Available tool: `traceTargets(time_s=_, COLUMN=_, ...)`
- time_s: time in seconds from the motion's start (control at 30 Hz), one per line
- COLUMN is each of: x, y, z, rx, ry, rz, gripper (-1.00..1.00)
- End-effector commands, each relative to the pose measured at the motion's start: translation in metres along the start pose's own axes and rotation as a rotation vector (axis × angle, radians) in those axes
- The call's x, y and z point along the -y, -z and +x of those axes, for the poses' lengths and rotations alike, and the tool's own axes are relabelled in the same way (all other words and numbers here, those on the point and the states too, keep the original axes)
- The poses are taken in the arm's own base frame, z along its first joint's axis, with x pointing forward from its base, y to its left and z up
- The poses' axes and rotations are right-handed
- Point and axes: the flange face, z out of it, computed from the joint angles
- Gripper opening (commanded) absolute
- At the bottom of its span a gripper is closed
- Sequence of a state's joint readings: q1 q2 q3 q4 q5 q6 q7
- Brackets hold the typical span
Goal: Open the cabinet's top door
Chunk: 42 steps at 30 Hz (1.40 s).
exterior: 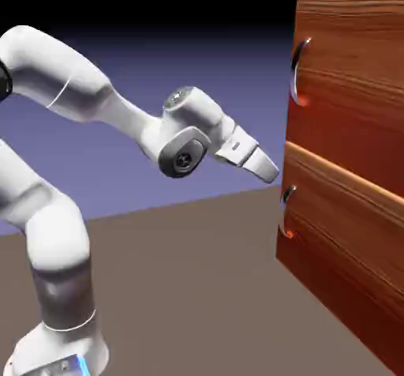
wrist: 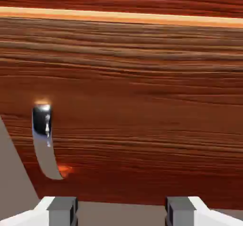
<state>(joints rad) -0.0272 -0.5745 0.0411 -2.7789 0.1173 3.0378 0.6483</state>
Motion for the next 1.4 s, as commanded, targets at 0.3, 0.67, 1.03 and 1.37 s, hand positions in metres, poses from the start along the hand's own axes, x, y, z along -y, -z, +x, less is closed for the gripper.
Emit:
traceTargets(time_s=0.3, x=0.016, y=0.031, z=0.049, rx=-0.114, ry=-0.03, rz=0.081, gripper=0.0)
traceTargets(time_s=0.67, x=0.035, y=0.061, z=0.079, rx=-0.235, ry=-0.046, rz=0.177, gripper=0.0)
traceTargets(time_s=1.03, x=0.058, y=0.077, z=0.085, rx=-0.347, ry=-0.049, rz=0.271, gripper=0.0)
traceTargets(time_s=1.37, x=0.086, y=0.078, z=0.076, rx=-0.434, ry=-0.047, rz=0.35, gripper=0.0)
